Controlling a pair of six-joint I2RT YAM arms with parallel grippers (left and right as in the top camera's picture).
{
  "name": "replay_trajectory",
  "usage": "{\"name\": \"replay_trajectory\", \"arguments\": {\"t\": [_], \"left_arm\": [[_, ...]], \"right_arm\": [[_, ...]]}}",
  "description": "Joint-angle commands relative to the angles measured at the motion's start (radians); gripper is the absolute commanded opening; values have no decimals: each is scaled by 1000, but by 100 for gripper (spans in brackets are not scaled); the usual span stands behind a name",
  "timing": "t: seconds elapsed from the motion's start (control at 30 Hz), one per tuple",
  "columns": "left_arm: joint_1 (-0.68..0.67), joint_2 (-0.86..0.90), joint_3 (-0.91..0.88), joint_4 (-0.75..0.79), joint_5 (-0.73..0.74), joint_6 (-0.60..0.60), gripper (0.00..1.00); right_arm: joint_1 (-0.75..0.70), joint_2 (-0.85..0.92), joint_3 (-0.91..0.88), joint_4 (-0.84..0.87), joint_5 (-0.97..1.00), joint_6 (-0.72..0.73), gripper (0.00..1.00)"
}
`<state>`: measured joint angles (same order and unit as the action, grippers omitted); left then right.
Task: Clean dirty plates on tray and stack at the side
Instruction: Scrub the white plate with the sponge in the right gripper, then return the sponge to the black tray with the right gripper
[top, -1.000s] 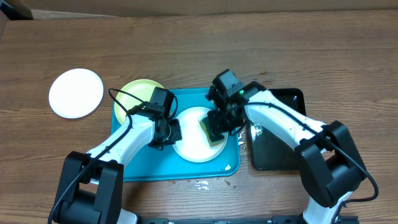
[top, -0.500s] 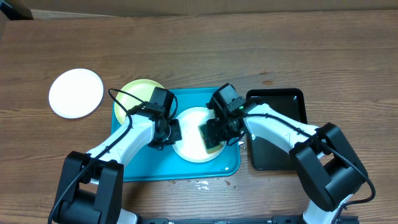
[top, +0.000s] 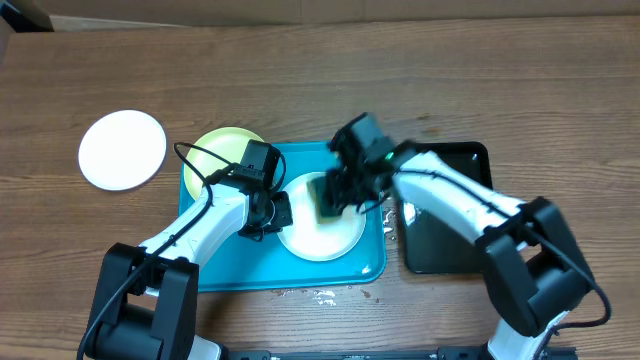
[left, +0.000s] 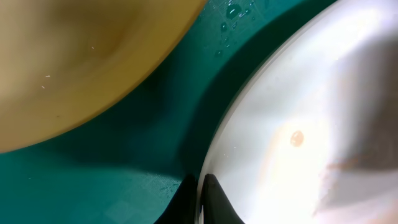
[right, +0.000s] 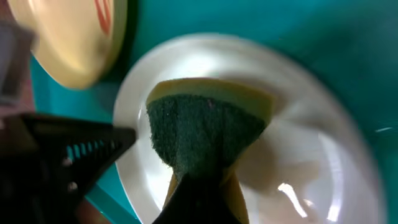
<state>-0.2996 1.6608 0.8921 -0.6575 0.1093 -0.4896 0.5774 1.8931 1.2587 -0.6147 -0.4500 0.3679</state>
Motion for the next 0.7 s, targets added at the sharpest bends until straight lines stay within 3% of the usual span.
{"name": "replay_trajectory", "arguments": {"t": [0.0,0.17,0.4,0.67], "left_arm": [[-3,6,-7,0,-8,24,4],[-3,6,-7,-3,-8,41,4],[-3,4,28,-45,-53,41,4],[-5,-76,120,-153,-177,41,4]], "right_arm": [[-72,-77,66,-69,-53,-78,4],[-184,-159,72,-234,-7,-141,4],[-389,-207,63,-503,298,-134,4],[-466,-207,-72,-455,472,-79,4]]}}
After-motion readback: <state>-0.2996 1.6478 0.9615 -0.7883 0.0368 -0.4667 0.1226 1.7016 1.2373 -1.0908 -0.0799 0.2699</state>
